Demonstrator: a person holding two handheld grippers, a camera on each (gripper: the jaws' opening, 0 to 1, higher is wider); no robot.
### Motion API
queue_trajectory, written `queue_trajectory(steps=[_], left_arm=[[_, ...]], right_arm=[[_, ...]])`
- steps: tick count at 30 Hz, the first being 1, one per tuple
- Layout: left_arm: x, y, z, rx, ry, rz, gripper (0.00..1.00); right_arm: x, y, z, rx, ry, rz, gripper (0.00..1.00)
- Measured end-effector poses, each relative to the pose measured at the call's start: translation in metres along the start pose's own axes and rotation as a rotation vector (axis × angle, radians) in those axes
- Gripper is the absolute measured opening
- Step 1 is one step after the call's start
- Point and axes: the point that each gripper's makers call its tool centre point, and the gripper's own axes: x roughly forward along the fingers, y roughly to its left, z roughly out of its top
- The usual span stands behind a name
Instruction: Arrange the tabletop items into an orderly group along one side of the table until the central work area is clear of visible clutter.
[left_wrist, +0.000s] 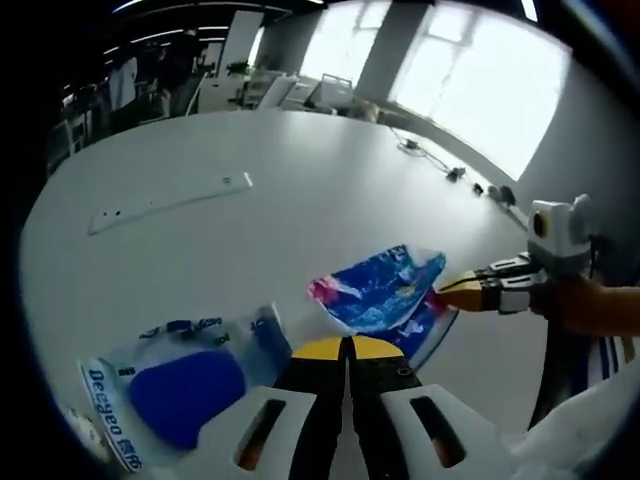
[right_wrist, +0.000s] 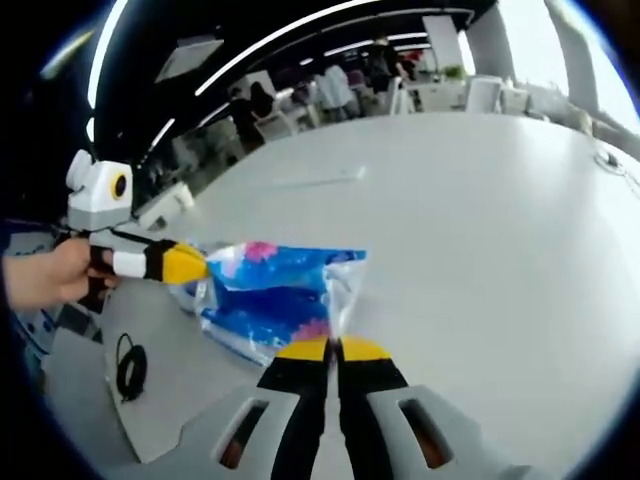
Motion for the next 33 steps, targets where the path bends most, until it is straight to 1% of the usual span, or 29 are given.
queue_trajectory(steps=[8,19,33], left_arm=[[0.010,0.007,-0.002,-0.038,0.007,0.024,0.00],[0.018,0.011,-0.006,-0.043,0.020,0.038,0.00],[0.025,0.019,-0.009,-0.054,0.033,0.052,0.00]], right_arm=[[0.011,-0.007,-0.003,0.010,0.012,-0.002,0.00],[0.019,-0.012,-0.012,0.021,0.032,0.008,0.00],[0.029,-0.014,-0.011,0.016,0.037,0.014,0.00]])
